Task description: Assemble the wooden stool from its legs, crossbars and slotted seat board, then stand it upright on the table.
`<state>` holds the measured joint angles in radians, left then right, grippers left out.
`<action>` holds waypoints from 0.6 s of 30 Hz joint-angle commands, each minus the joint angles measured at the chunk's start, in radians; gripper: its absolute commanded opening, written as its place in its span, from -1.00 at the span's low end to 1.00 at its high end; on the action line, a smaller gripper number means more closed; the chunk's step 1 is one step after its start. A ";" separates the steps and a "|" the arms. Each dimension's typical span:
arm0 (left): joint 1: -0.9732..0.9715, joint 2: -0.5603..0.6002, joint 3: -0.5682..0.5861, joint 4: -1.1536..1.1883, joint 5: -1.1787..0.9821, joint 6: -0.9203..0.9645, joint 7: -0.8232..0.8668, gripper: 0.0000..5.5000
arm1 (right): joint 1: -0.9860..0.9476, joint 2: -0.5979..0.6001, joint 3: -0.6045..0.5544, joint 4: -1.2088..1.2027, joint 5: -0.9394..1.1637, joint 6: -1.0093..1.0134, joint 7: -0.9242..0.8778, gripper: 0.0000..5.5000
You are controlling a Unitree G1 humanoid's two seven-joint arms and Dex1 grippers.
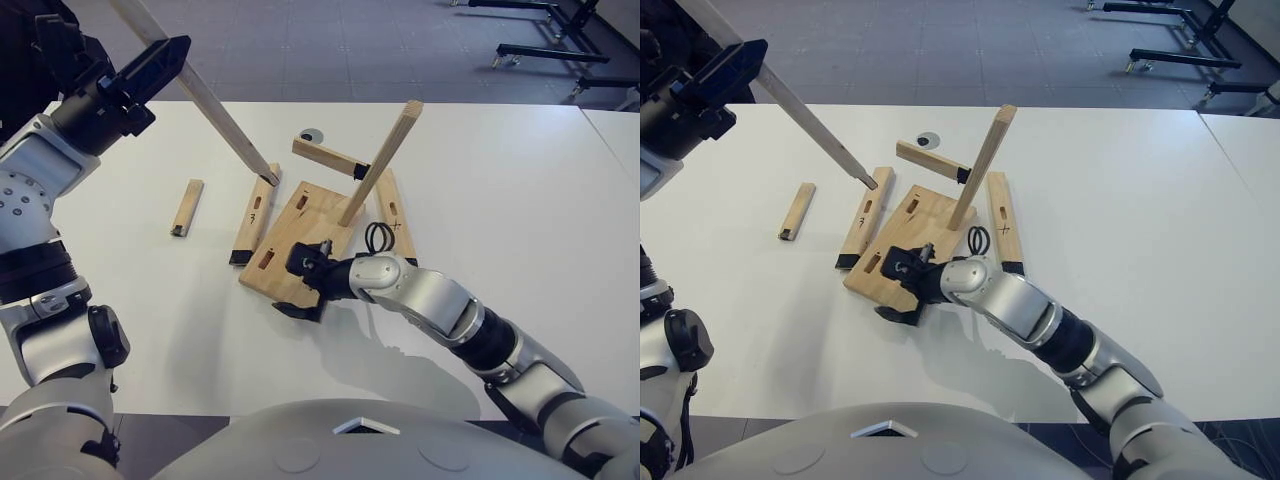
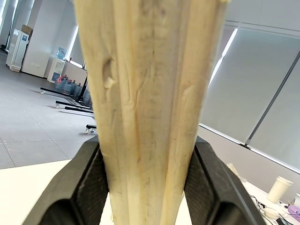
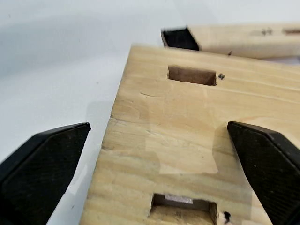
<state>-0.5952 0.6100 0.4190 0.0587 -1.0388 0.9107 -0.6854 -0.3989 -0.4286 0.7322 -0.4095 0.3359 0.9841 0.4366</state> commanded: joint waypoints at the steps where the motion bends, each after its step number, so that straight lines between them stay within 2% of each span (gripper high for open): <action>1: 0.007 -0.012 0.001 -0.018 -0.006 0.010 0.017 -0.26 | 0.056 -0.102 0.002 0.020 -0.022 0.088 0.035 0.96; 8: 0.010 -0.022 -0.003 -0.025 -0.011 0.016 0.027 -0.26 | 0.110 -0.175 -0.056 -0.018 -0.020 0.160 0.056 0.96; 14: 0.022 -0.021 0.000 -0.027 -0.013 0.015 0.029 -0.26 | 0.188 -0.323 -0.117 -0.089 -0.018 0.151 0.113 0.96; 18: 0.027 -0.033 -0.006 -0.034 -0.008 0.010 0.041 -0.26 | 0.191 -0.417 -0.118 -0.094 -0.036 0.085 0.194 0.96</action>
<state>-0.5753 0.5874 0.4178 0.0423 -1.0484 0.9172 -0.6600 -0.2766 -0.7801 0.5753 -0.5587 0.3086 1.0225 0.5804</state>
